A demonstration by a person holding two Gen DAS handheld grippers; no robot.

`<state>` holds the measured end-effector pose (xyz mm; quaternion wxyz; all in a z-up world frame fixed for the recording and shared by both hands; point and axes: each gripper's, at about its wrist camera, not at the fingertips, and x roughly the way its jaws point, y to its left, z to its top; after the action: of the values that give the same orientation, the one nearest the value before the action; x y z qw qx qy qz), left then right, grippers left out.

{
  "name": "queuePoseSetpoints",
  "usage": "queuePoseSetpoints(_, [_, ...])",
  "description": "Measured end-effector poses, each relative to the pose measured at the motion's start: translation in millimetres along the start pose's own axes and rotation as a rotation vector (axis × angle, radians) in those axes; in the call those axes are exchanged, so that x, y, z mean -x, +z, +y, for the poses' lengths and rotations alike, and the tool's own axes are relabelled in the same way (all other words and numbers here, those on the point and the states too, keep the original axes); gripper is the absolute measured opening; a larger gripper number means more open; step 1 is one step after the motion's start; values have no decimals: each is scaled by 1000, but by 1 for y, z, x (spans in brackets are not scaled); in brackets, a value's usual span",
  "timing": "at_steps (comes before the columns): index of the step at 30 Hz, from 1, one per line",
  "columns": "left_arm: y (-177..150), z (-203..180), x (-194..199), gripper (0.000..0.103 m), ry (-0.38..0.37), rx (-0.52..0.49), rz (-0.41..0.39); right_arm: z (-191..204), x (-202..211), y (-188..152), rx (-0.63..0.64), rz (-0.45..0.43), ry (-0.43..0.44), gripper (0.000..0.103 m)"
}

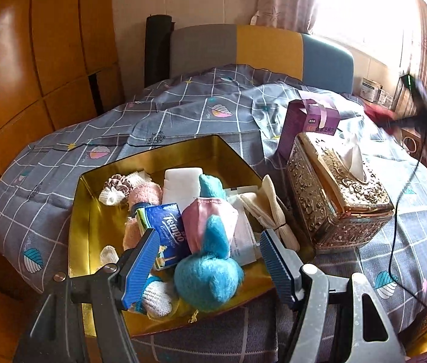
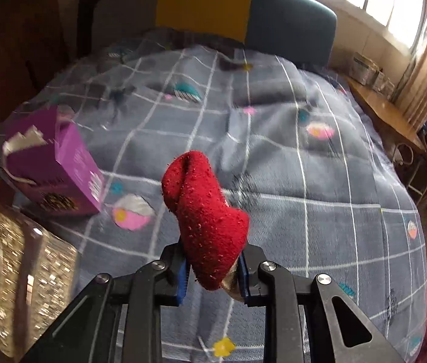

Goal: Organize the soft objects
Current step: 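Carry the red sock into the gold tray and open the right gripper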

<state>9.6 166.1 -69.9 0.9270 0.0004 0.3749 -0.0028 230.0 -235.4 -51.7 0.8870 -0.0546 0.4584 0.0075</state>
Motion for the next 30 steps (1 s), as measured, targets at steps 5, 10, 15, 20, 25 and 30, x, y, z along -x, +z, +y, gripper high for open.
queuePoseSetpoints(5, [-4, 18, 2, 70, 22, 45, -1, 78, 66, 40, 127, -152, 162, 26])
queuePoseSetpoints(10, [-6, 54, 11, 70, 84, 132, -16, 180, 109, 32, 310, -196, 400, 26])
queuePoseSetpoints(15, [-10, 86, 15, 70, 127, 210, -22, 279, 102, -16, 483, -99, 568, 26])
queuePoseSetpoints(20, [-14, 99, 11, 70, 155, 263, -16, 344, 64, -49, 506, 10, 597, 26])
queuePoseSetpoints(25, [-16, 100, 8, 70, 203, 276, -4, 385, 31, -64, 493, 62, 567, 28])
queuePoseSetpoints(30, [-15, 100, 8, 70, 242, 286, -7, 406, 6, -72, 546, 71, 477, 35])
